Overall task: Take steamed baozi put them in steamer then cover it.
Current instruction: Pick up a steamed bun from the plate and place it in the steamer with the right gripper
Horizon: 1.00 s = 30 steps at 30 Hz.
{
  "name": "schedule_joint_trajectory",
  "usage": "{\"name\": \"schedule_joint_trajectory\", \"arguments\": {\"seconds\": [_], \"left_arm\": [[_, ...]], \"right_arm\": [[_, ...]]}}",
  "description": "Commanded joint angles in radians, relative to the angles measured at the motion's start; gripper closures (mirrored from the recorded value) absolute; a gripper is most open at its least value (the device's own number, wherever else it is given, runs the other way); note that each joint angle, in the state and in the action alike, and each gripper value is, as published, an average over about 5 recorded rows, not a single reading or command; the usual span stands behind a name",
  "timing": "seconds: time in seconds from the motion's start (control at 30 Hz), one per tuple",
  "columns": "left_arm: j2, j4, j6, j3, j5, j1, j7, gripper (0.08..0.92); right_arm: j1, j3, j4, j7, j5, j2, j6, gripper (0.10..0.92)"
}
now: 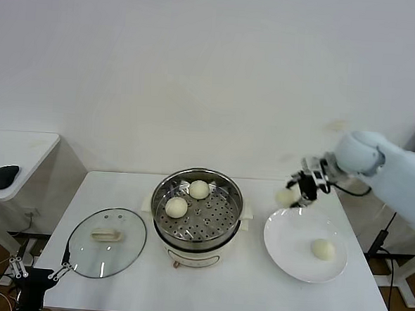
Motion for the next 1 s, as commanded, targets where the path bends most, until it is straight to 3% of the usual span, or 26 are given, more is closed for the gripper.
{"name": "schedule_joint_trajectory", "arguments": {"seconds": [0.03, 0.23, 0.43, 0.7, 1.0], "left_arm": [[-0.009, -0.011, 0.002, -0.006, -0.002, -0.001, 0.001, 0.177], [-0.019, -0.01, -0.002, -0.017, -0.007, -0.002, -0.003, 0.177], [-0.027, -0.01, 0.0, -0.027, -0.014, -0.01, -0.002, 0.177], [-0.039, -0.01, 0.001, -0.029, -0.016, -0.017, -0.002, 0.177], [-0.04, -0.005, -0.001, -0.034, -0.019, -0.017, -0.004, 0.177]], "right_arm": [[0.224, -0.165, -0.032, 0.04, 0.123, 0.301, 0.02, 0.448], [0.143, -0.213, -0.068, 0.079, 0.118, 0.468, 0.084, 0.448], [0.095, -0.267, -0.094, 0.083, 0.012, 0.573, 0.197, 0.446], [0.075, -0.321, -0.101, 0.086, -0.181, 0.604, 0.349, 0.444], [0.041, -0.342, -0.074, 0.078, -0.257, 0.588, 0.435, 0.448]]}}
